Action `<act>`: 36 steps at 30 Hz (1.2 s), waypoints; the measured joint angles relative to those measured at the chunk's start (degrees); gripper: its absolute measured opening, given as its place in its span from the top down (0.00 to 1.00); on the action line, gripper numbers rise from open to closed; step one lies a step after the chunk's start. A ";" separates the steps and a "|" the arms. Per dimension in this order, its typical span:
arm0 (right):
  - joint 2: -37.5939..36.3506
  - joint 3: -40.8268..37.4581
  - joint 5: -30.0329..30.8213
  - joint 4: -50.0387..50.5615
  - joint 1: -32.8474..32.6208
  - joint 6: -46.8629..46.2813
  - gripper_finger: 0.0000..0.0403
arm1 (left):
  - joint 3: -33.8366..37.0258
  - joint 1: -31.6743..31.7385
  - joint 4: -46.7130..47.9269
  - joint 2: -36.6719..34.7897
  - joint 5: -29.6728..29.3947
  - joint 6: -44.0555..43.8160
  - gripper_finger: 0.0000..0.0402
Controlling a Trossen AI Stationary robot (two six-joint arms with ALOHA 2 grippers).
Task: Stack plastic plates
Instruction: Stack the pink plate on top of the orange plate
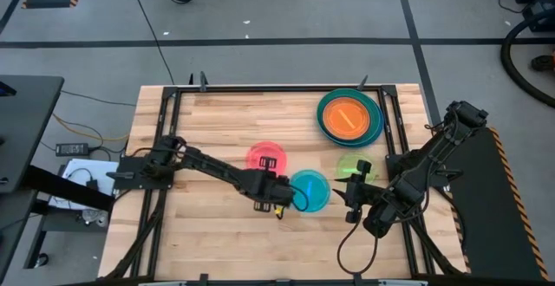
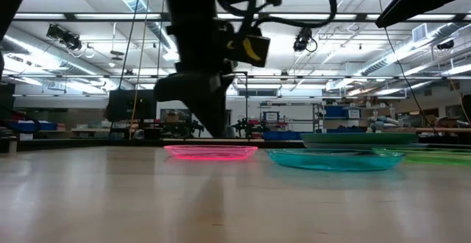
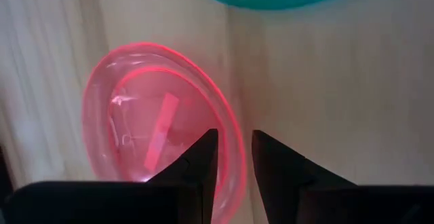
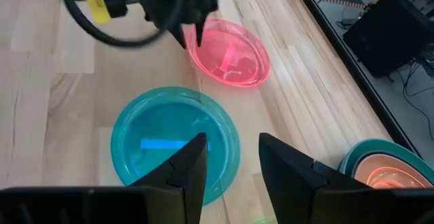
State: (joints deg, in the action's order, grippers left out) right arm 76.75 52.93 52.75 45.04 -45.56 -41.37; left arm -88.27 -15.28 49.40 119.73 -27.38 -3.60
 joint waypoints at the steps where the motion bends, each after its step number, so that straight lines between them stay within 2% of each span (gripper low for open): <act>1: 0.00 0.00 0.01 0.02 0.00 0.01 0.64 | 1.76 -0.30 -1.49 -0.94 -0.05 0.58 0.76; 9: -0.02 -0.01 0.06 0.02 0.91 0.66 0.64 | 15.41 -2.11 -12.19 -9.50 -2.95 6.45 0.76; 17: 0.00 -0.02 -0.20 -0.27 2.26 1.73 0.64 | 24.09 -4.35 -16.88 -10.91 -3.01 11.82 0.76; 23: 0.00 -0.02 -0.35 -0.90 2.34 2.17 0.64 | 25.29 -4.27 -18.37 -10.91 -5.15 11.62 0.76; 28: 0.00 -0.02 -0.37 -0.92 2.48 2.17 0.64 | 25.29 -5.06 -19.46 -11.92 -7.48 14.76 0.76; 36: 0.00 -0.02 -0.41 -2.55 2.75 4.31 0.64 | 26.08 -2.10 -20.97 -12.14 -5.53 16.29 0.76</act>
State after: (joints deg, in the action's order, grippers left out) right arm 76.75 52.90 52.34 42.49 -42.81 -37.06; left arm -62.19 -17.38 28.43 107.59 -32.90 12.69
